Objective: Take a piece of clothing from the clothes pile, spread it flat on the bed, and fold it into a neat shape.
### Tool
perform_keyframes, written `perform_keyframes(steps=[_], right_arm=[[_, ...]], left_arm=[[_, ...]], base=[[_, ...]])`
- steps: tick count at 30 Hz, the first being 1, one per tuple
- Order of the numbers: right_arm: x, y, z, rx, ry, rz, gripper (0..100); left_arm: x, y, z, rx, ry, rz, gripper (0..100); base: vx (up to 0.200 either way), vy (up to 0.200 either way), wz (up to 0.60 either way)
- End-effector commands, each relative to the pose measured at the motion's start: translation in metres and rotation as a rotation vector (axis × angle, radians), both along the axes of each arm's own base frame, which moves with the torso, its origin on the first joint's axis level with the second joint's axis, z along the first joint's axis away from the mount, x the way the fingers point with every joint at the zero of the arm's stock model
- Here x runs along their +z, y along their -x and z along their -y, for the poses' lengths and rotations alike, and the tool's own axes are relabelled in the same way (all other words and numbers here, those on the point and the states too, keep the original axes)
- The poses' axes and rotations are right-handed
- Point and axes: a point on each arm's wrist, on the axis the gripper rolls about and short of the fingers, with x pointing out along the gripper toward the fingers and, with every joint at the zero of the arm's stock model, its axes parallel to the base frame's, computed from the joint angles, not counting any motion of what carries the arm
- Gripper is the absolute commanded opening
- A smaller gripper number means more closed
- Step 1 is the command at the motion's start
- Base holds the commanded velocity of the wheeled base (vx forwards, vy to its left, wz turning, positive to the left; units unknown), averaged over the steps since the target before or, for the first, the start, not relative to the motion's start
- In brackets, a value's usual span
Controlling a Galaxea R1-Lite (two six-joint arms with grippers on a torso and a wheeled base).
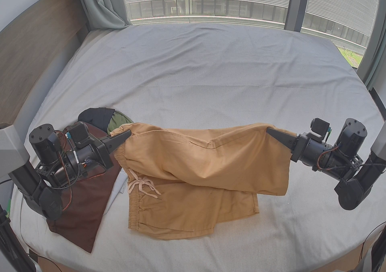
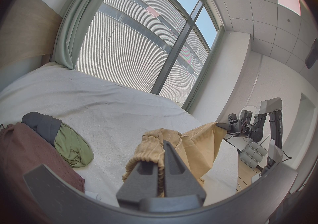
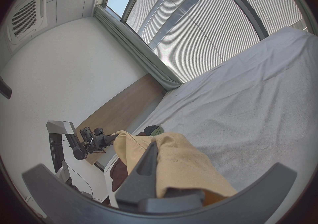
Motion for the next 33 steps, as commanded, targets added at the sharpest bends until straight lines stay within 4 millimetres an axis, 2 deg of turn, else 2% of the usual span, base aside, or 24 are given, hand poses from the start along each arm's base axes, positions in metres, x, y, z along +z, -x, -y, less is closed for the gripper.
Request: perform_keyframes(steps=[1, 13, 33], right_arm=[[0.001, -0.001, 0.0, -0.001, -0.001, 0.006, 0], [0.004, -0.006, 0.013, -0.045, -0.004, 0.018, 0], [0.006, -0.014, 0.031, -0.105, -0.006, 0.03, 0]], left_arm=[[-0.001, -0.001, 0.0, 0.001, 0.0, -0.001, 0], [-0.002, -0.013, -0.015, 0.067, 0.006, 0.004, 0], [-0.01, -0.026, -0.021, 0.151, 0.008, -0.003, 0]], base=[[0.0, 0.0, 0.0], [0.0, 0.0, 0.0], [0.0, 0.0, 0.0]])
